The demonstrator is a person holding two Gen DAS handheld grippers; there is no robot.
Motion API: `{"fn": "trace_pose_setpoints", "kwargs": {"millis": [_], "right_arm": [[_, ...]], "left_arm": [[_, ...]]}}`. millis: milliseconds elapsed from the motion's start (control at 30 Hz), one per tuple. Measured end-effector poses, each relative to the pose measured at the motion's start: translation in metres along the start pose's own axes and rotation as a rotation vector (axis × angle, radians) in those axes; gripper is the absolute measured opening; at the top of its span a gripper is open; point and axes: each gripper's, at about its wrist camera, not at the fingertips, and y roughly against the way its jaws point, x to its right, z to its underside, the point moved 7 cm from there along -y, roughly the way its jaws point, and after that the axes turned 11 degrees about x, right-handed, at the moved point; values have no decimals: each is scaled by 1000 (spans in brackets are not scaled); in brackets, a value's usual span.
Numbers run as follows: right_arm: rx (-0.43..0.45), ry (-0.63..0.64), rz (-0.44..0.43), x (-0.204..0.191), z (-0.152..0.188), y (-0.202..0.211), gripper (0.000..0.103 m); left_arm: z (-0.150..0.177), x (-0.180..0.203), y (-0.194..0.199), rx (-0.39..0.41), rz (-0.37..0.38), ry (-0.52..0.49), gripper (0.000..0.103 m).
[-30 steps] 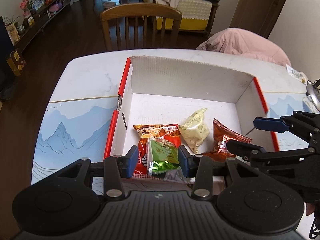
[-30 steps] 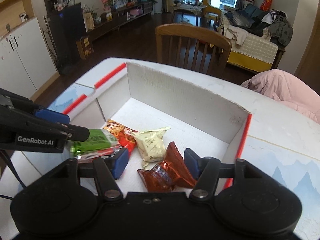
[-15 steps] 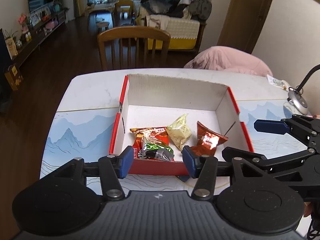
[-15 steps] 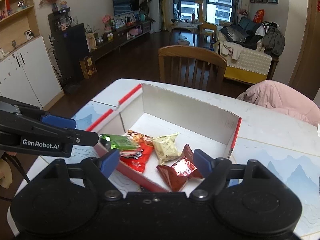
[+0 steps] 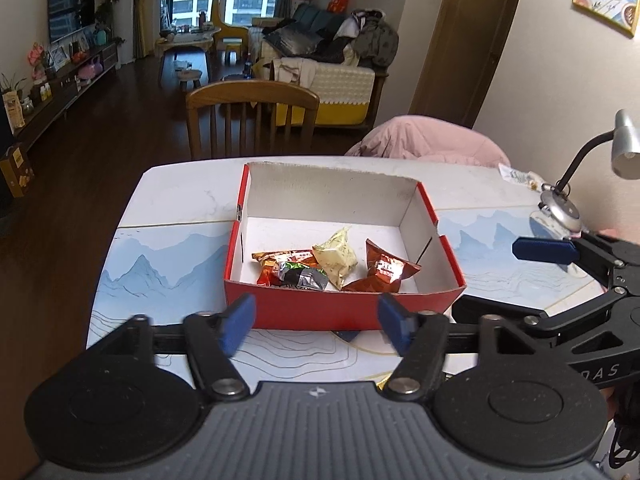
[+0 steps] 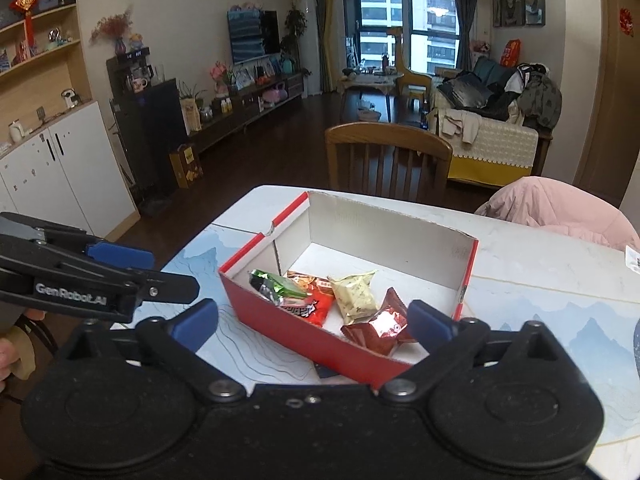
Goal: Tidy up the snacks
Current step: 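Open both tools to release the snacks and lift out of the box, then grasp the brown chocolate wrapper with the left tool while the right tool grasps the white-and-blue pack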
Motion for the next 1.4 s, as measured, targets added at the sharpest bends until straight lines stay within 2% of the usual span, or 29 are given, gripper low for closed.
{"fn": "trace_pose_setpoints", "kwargs": {"millis": [67,233,467,600,867,1100,1233,1400], "right_arm": [[9,-10,-5,-2,3,6,102],[6,-26,-1,-7,14,12,103],[-8,-46,-4,-14,43,22,103],[-53,-80,-13,-14,74,21,103],[-179,-100,58,-8,141,6,103],[-235,-77,80,-7,171,-1,102],[-272,-55,60,-11,180,-9,100],[-300,0,32,-17,187,-15,94]], "left_arm": [[3,-2,9,18,5,10,80],[13,-12,23,35,-3,13,80],[33,-36,40,70,4,74,85],[56,-49,41,39,7,90,85],[111,-64,24,-84,-79,99,85],[145,-54,4,-144,-96,59,85],[162,-50,-9,-185,-109,57,85],[171,-43,-20,-194,-106,3,85]]}}
